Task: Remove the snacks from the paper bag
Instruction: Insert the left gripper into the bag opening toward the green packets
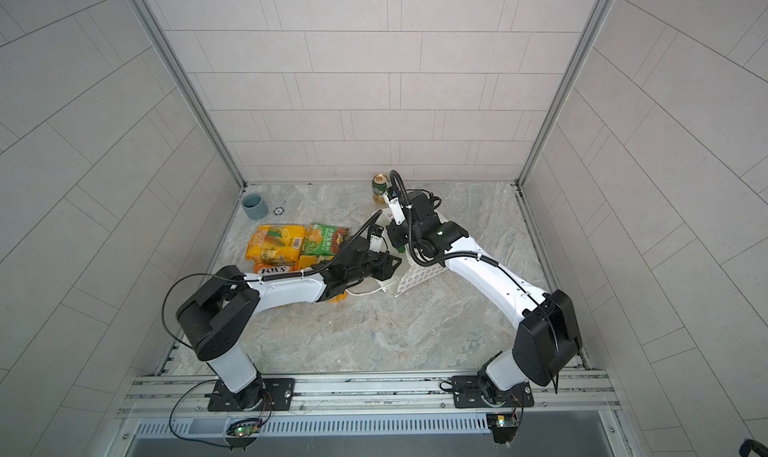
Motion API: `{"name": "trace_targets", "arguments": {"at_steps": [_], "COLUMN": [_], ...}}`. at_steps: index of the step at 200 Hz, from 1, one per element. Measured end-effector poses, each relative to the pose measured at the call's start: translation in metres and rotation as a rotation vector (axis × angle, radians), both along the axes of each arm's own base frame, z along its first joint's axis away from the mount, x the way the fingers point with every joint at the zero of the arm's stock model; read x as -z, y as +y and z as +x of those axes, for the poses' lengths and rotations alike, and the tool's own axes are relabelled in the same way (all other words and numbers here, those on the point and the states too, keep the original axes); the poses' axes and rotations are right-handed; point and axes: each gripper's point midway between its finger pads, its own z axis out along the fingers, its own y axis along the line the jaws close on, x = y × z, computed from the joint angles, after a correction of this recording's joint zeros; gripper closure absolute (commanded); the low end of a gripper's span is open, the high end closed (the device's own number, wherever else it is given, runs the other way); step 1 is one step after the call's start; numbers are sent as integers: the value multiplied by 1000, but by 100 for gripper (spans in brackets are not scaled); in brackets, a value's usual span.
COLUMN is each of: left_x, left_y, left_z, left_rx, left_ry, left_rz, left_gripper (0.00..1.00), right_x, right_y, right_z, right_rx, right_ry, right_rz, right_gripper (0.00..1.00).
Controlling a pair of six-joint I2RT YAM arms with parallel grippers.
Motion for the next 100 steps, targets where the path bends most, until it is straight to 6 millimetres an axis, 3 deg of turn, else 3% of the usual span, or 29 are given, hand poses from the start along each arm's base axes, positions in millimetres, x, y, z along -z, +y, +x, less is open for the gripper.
{"name": "trace_targets", "arguments": {"at_steps": [61,100], "left_x": [16,16], "left_y": [1,-6], "left_z": [18,35], "left_rx": [-104,-148], "left_ry": [33,31], "left_rz": [12,4], "left_gripper": [39,35], "right_x": [-7,-6], "right_y": [1,4], "right_z": [-3,-4], "right_rx": [-4,-16], "right_ry": [-11,-6], "right_rz": [27,45], "right_gripper": [100,100]}}
